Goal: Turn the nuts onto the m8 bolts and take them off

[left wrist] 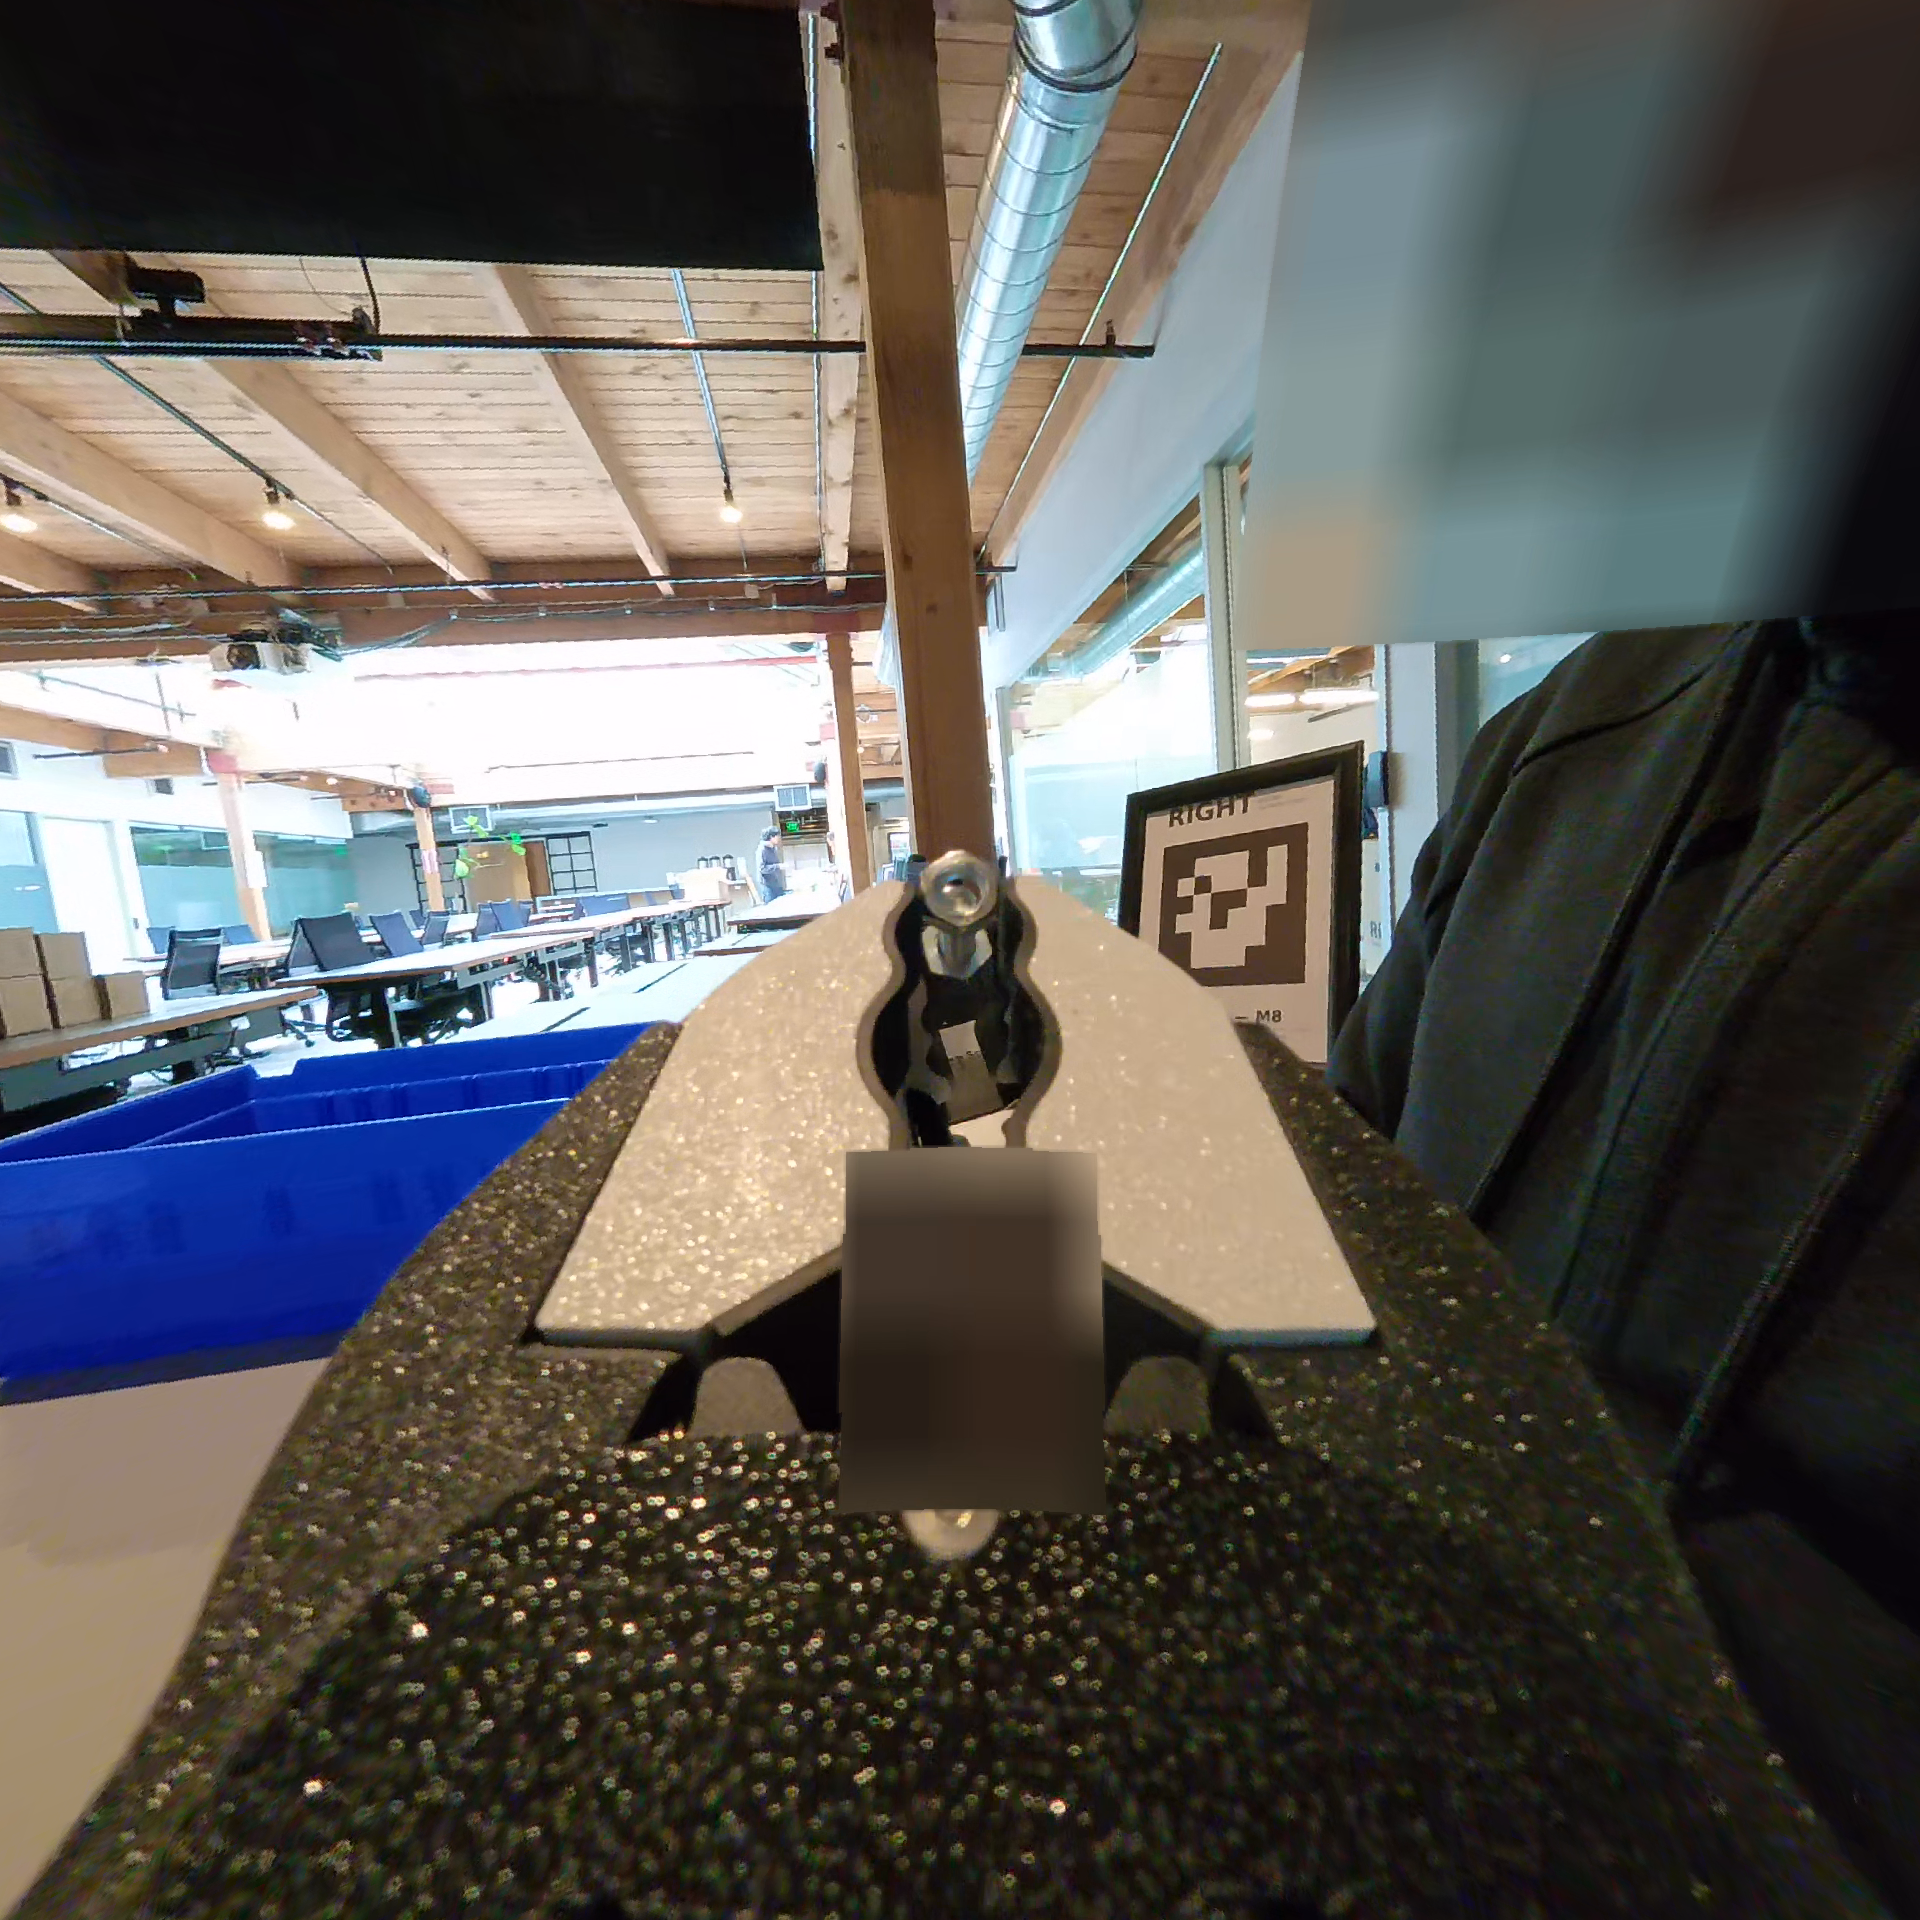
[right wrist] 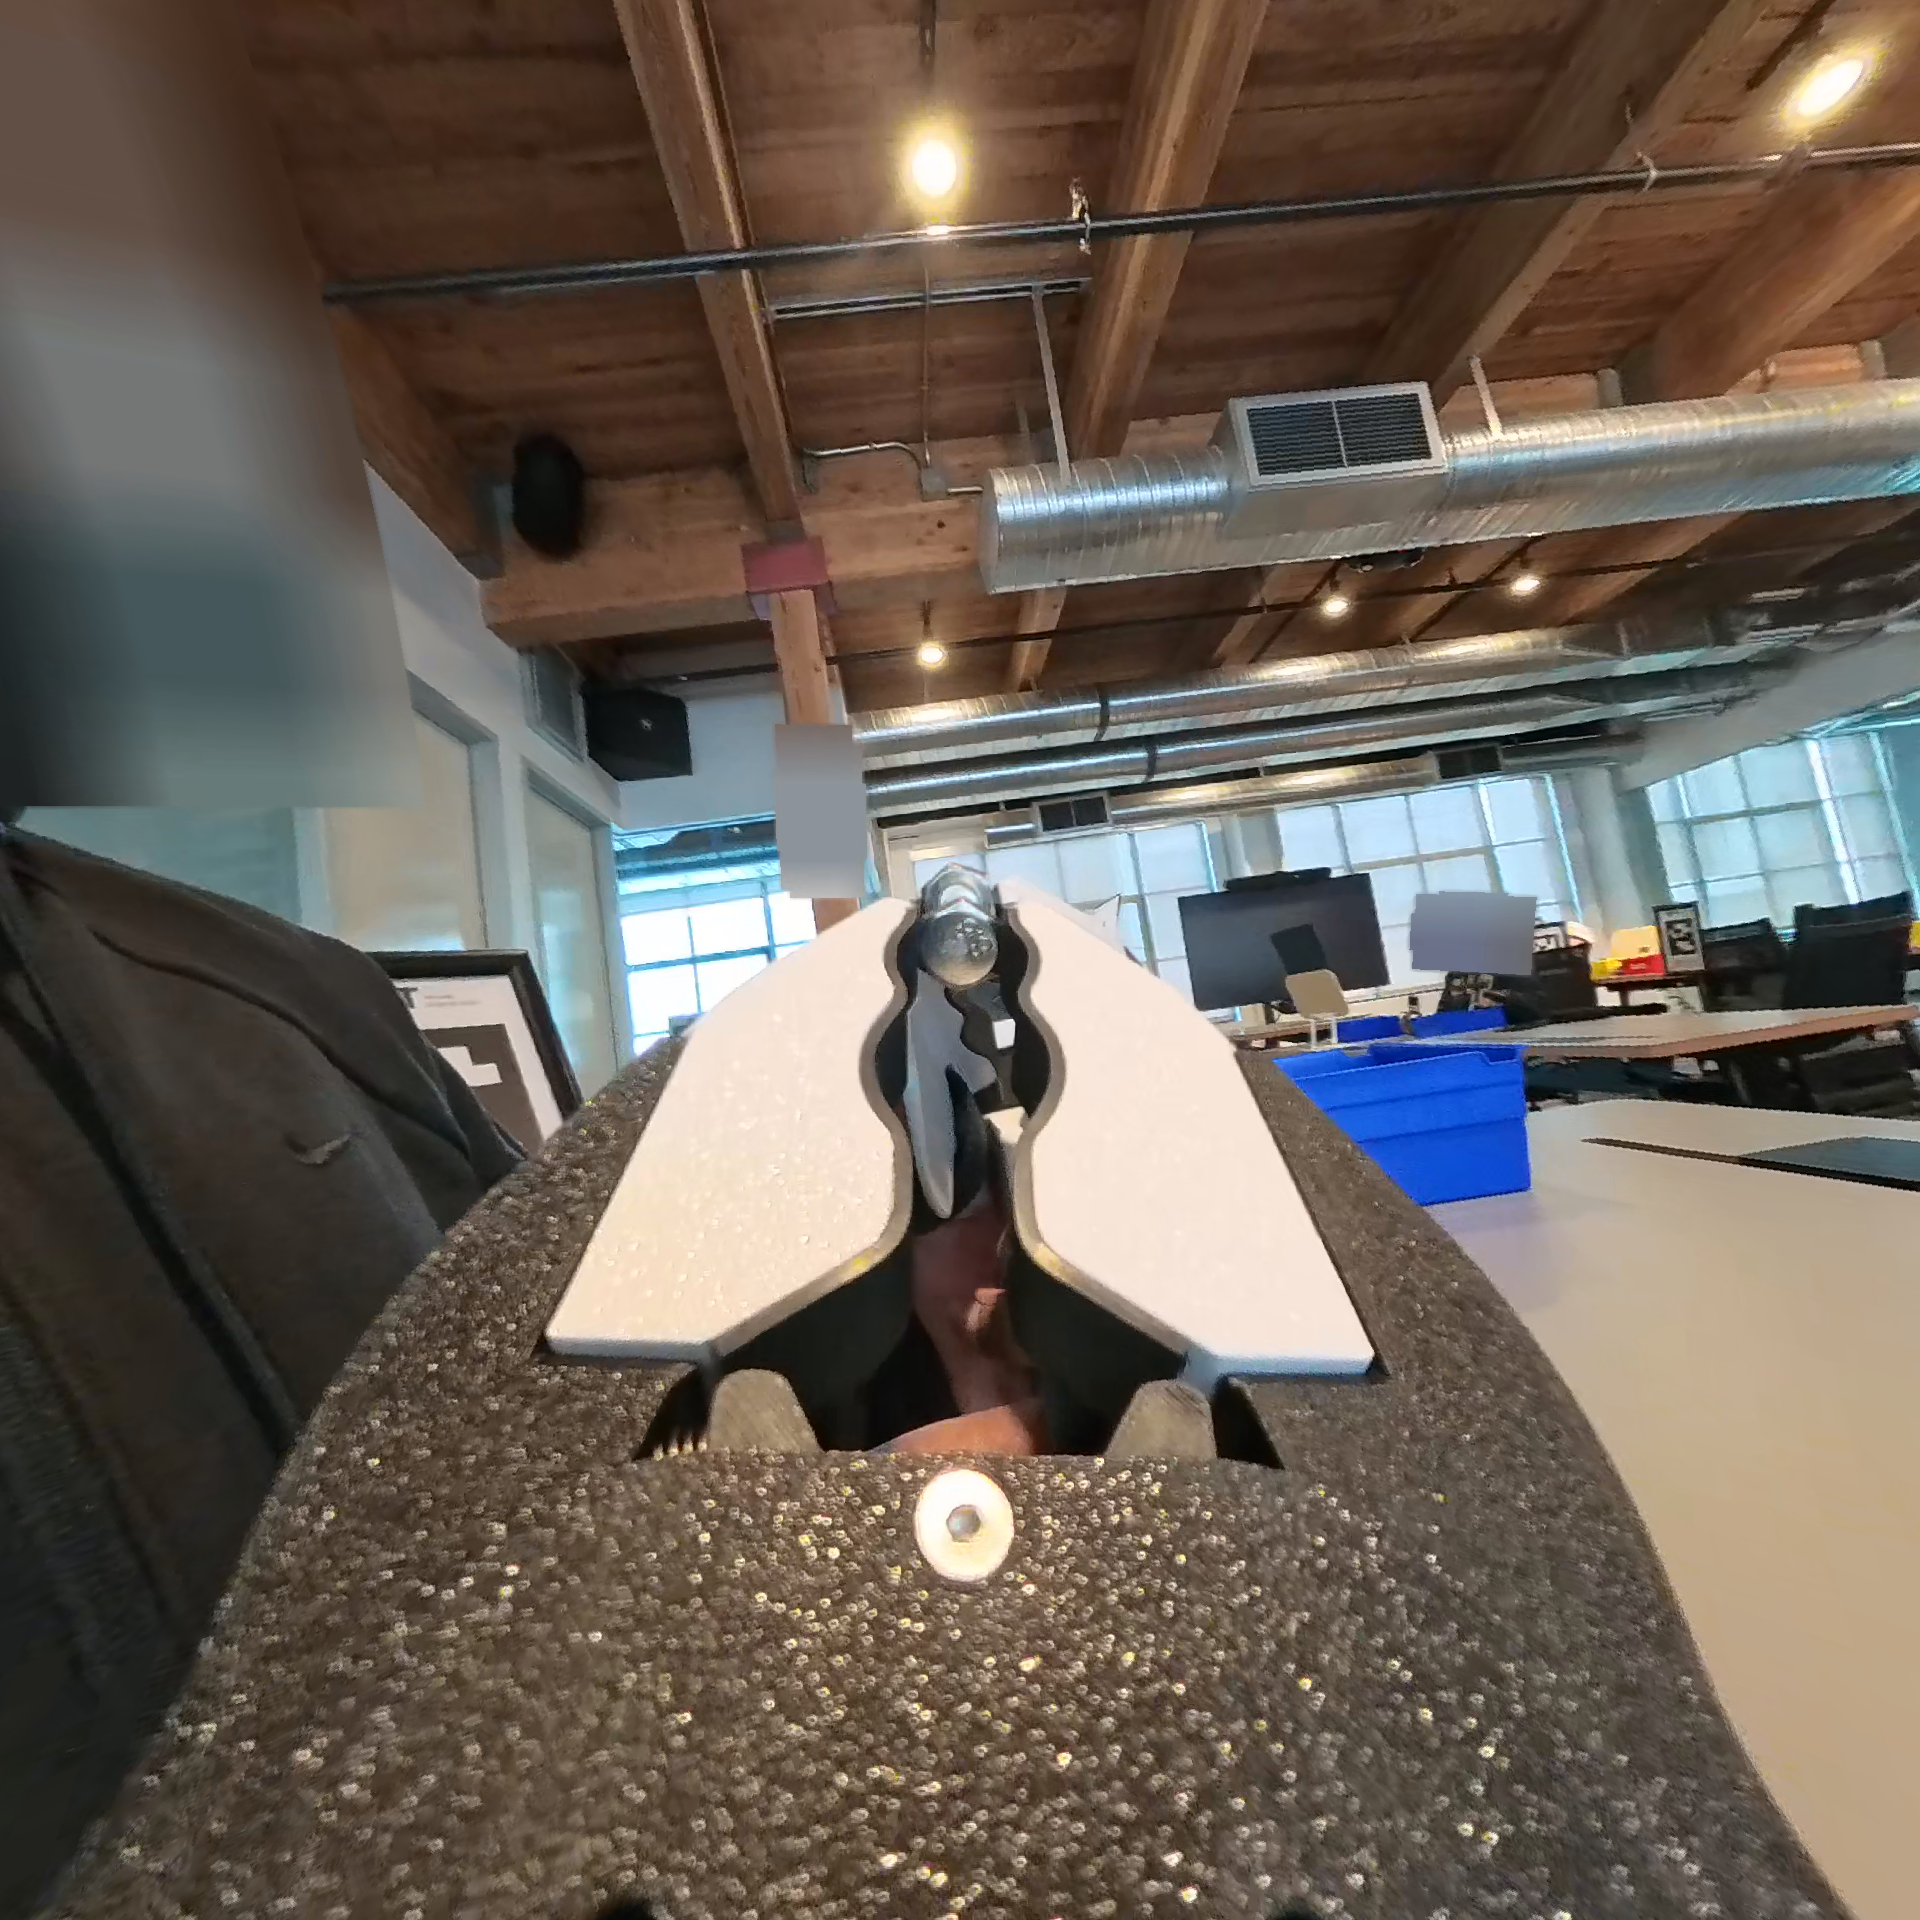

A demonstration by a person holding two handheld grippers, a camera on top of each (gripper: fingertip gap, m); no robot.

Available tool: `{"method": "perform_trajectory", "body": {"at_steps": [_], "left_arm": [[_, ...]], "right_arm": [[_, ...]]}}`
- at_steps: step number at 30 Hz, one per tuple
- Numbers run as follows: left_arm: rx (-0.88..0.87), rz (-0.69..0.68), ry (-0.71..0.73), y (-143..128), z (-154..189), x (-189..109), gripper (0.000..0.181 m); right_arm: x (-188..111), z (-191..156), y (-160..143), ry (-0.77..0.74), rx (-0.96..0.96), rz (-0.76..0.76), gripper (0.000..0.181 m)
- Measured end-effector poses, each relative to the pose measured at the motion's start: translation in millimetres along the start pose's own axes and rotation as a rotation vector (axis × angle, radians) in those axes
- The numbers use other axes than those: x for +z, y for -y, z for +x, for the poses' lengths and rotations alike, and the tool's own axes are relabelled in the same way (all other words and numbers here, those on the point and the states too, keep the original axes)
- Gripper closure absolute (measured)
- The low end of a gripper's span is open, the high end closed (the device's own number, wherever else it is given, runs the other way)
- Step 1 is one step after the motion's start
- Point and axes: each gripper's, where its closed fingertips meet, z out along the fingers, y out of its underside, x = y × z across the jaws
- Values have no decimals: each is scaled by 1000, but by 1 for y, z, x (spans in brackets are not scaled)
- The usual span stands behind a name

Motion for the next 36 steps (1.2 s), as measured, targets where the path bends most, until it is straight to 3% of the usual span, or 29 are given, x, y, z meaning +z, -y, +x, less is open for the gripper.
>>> {"method": "perform_trajectory", "body": {"at_steps": [8,18,26,36], "left_arm": [[34,-15,22,-2,-1,2,168],[274,-55,80,-3,3,4,168],[370,-71,88,-3,7,3,168],[378,-97,109,-5,4,1,167]], "right_arm": [[-1,-1,0,19,64,-1,167],[0,1,-4,178,510,25,166],[2,1,-2,203,583,35,166],[2,3,-8,185,674,159,166]]}}
